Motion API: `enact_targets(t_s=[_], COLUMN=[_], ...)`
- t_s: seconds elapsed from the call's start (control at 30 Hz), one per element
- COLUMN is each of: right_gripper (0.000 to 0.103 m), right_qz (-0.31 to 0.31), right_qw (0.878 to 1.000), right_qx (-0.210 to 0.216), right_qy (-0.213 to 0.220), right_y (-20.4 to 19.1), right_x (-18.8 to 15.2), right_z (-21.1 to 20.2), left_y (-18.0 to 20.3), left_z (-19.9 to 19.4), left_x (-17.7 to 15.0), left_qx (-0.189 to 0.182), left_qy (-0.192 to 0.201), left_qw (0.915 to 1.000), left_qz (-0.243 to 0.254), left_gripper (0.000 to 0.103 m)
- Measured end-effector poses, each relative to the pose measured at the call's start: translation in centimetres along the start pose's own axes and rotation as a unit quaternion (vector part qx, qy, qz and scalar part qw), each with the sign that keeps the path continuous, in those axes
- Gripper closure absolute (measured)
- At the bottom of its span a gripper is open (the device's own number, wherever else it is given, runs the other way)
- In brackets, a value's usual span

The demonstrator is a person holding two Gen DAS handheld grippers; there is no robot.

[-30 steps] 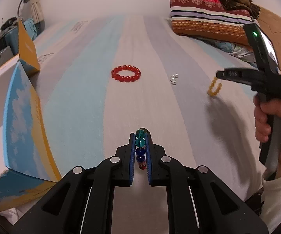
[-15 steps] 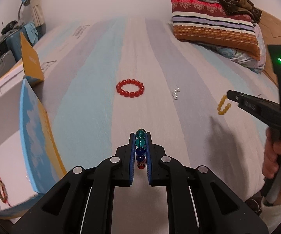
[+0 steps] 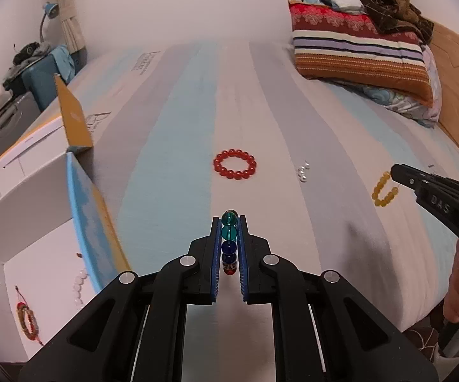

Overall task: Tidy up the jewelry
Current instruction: 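Carry both bracelets into the white box and open both tools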

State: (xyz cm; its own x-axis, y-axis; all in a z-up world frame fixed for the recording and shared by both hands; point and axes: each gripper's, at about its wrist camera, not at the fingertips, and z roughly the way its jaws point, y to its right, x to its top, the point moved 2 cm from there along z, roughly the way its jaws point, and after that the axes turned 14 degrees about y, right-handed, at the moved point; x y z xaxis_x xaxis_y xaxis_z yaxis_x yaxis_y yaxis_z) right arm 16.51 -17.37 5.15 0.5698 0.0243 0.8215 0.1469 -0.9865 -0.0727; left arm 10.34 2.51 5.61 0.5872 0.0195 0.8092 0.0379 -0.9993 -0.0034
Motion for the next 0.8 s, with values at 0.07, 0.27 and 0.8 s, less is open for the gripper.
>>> enact_targets(t_s=[0.07, 0.27, 0.8], right_gripper=[0.094, 0.094, 0.094], right_qz=[-0.002, -0.014, -0.066], right_qw=[1.000, 1.000, 0.994], right_qx=[0.006, 0.022, 0.078], right_qy=[0.003, 0.008, 0.028], right_y=[-0.7, -3.3, -14.6], right_x=[0.4, 1.6, 4.1], right_z=[-0.5, -1.4, -3.6], left_y=[-0.8, -3.2, -13.2], left_z=[-0.4, -2.3, -7.8], left_x=[0.4, 1.8, 2.7], left_qx=[0.004, 0.022, 0.096], left_qy=[0.002, 0.017, 0.042], left_qw=[1.0000, 0.9996, 0.9936], left_qz=[-0.005, -0.010, -0.043], left_gripper=[0.094, 0.094, 0.094])
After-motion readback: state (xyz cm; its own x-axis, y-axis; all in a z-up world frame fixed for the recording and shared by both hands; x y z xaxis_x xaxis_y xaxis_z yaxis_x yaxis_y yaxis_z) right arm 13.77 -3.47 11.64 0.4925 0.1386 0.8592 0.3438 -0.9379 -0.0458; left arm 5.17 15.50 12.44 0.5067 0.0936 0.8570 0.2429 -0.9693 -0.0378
